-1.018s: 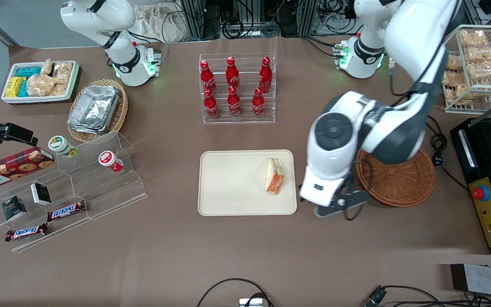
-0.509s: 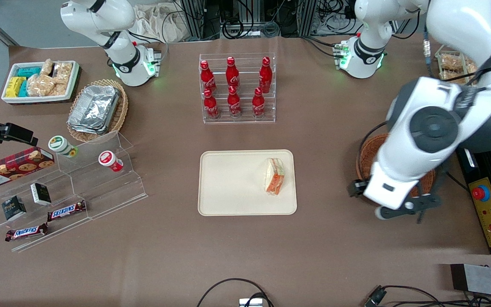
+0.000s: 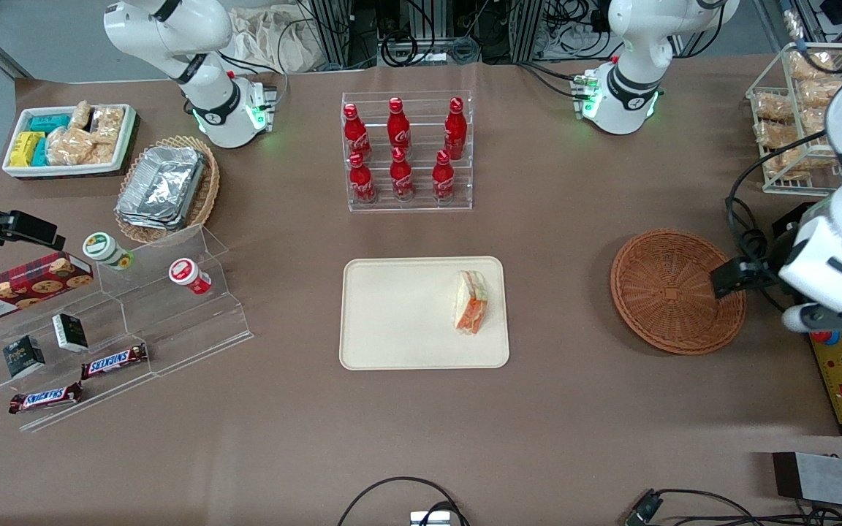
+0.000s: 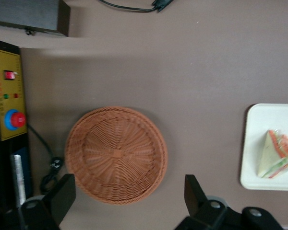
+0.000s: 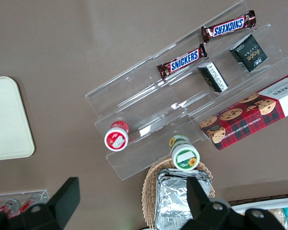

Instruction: Place sandwich from basket to tray

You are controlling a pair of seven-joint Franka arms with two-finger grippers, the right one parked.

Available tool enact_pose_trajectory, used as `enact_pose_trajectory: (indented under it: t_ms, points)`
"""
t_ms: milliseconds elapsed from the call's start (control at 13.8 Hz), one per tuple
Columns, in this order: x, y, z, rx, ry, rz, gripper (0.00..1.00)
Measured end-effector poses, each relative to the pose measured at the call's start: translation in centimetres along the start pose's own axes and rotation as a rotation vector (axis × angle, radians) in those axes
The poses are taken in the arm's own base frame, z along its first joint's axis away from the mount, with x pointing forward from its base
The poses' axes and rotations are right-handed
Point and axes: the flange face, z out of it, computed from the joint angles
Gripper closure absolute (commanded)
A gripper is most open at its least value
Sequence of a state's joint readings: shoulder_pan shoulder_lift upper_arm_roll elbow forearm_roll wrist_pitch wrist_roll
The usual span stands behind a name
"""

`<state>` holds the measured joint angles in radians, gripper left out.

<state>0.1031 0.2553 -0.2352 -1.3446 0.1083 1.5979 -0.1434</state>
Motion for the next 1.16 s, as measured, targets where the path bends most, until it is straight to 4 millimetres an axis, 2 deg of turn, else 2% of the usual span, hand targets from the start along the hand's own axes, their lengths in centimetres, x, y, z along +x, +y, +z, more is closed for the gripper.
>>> enact_pose_trajectory:
  t_ms: [509, 873, 1018, 1164]
  points:
    - [-5.6, -2.8, -4.3, 0.047, 0.037, 0.013, 0.0]
    - [-8.4, -5.5, -6.7, 0.022, 0.042, 0.077, 0.0]
    - [-9.4, -5.9, -7.8, 0.02, 0.044, 0.086, 0.0]
    - [-10.0, -5.4, -8.4, 0.007, 0.047, 0.094, 0.0]
